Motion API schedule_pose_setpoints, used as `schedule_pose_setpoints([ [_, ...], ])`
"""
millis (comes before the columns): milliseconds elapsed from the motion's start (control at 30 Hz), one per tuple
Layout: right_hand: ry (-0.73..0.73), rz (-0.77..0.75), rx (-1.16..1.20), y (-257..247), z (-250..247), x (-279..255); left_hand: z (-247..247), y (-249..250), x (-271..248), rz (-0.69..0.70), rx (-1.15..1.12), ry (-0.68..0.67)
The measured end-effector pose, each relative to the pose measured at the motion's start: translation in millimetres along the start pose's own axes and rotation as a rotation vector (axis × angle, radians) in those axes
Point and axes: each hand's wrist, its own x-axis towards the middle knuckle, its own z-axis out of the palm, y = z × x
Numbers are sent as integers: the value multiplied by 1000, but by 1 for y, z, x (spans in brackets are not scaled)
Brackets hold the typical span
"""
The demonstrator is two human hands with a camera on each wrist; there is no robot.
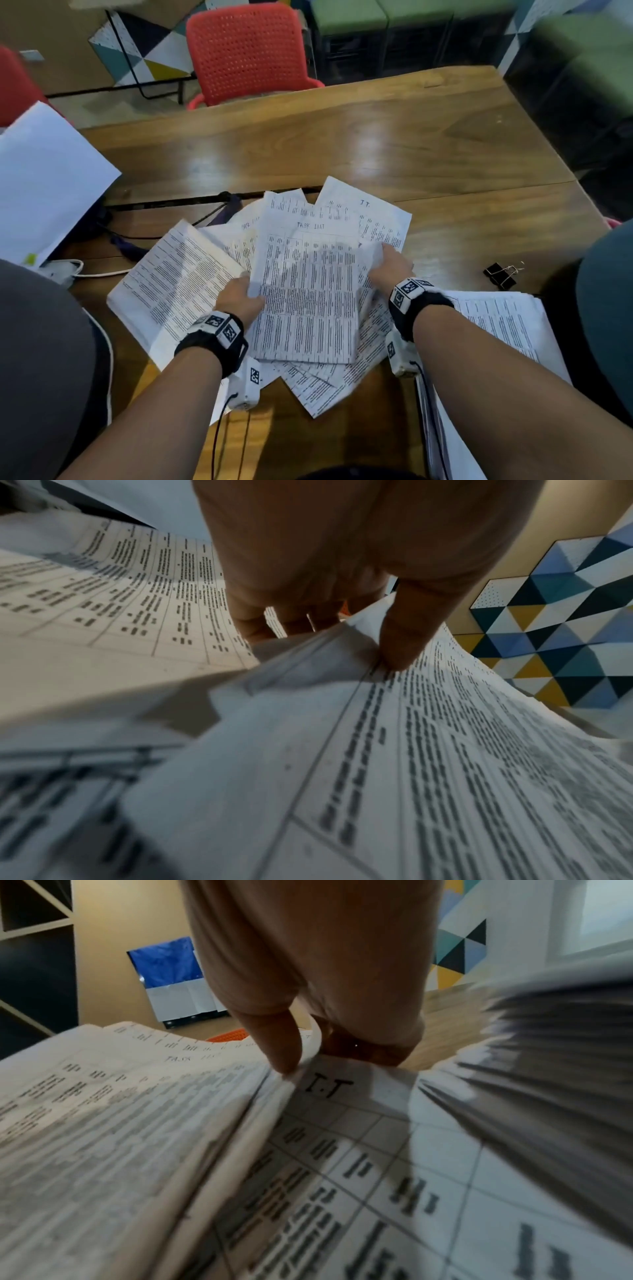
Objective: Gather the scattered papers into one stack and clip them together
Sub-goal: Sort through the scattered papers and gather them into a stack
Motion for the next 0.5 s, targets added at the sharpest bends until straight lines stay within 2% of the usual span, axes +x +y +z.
schedule_pose_setpoints([
  [133, 16, -53, 157, -2, 2, -1, 3, 6, -3, 8, -77, -41],
  [267, 63, -201, 408, -2, -5, -5, 17, -26, 37, 74, -146, -4],
  [367, 52, -307, 471, -7, -15, -9, -7, 13, -1, 102, -239, 39],
  [500, 71, -358, 536, -14, -24, -12, -13, 26, -13, 71, -432, 80],
])
